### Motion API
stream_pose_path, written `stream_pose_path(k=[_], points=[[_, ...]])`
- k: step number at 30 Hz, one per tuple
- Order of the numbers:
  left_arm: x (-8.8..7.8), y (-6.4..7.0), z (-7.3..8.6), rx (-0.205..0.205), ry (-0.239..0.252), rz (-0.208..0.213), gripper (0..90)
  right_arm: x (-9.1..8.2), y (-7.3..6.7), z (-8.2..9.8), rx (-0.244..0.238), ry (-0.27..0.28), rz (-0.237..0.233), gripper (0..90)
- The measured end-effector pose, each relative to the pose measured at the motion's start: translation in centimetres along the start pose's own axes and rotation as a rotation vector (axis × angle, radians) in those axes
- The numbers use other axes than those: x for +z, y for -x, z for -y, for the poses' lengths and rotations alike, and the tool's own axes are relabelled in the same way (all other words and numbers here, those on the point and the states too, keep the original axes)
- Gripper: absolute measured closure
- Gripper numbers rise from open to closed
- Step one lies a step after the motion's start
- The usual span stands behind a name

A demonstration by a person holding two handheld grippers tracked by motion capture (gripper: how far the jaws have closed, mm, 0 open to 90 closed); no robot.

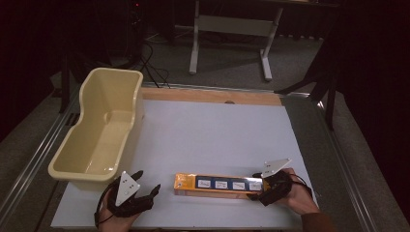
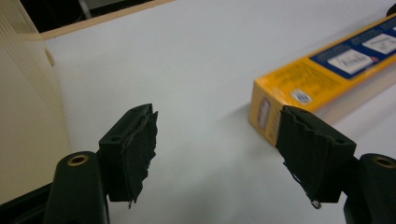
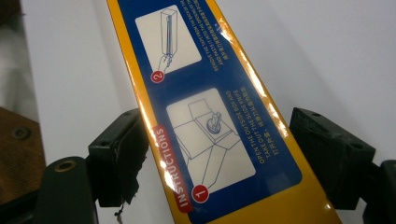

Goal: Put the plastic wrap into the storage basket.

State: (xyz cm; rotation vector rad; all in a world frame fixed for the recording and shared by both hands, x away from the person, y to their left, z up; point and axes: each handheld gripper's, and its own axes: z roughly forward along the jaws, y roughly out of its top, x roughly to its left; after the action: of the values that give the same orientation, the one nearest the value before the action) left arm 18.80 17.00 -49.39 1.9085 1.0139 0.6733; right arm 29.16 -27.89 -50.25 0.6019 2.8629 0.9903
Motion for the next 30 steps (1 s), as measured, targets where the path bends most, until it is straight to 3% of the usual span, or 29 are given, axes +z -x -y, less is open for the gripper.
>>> stream_pose_path(k=[3,6,7,9,10,13,18,24,27,30], points=[[0.0,0.0,0.0,-0.001,0.002,-0.002,28.6,-0.5,0.4,0.6,0.027,0.011,0.027,22.2],[0.0,0.0,0.0,-0.001,0.002,-0.002,28.6,-2.0,1.3,2.5,0.106,0.037,0.105,24.3],[0.0,0.0,0.0,-0.001,0.002,-0.002,28.6,-2.0,1.3,2.5,0.106,0.037,0.105,24.3],[0.0,0.0,0.0,-0.003,0.003,-0.002,28.6,-2.9,1.6,3.5,0.154,0.046,0.148,25.5],[0.1,0.0,0.0,-0.004,0.004,-0.001,28.6,-3.7,1.9,4.5,0.2,0.052,0.192,26.6],[0.2,0.1,0.0,0.0,0.0,0.0,28.7,-4.8,1.9,5.7,0.265,0.057,0.243,28.5],[0.3,0.1,0.0,0.002,-0.004,0.002,28.9,-5.9,1.3,6.8,0.325,0.051,0.254,31.6],[0.3,0.1,0.0,0.001,-0.004,0.002,29.1,-6.8,-1.0,7.8,0.389,0.02,0.248,34.2],[0.4,0.1,0.0,0.0,-0.005,0.0,29.3,-6.8,-1.1,7.6,0.393,0.001,0.253,33.0],[0.4,0.1,0.0,0.0,-0.004,0.001,29.3,-6.8,-0.9,7.3,0.364,-0.021,0.255,32.6]])
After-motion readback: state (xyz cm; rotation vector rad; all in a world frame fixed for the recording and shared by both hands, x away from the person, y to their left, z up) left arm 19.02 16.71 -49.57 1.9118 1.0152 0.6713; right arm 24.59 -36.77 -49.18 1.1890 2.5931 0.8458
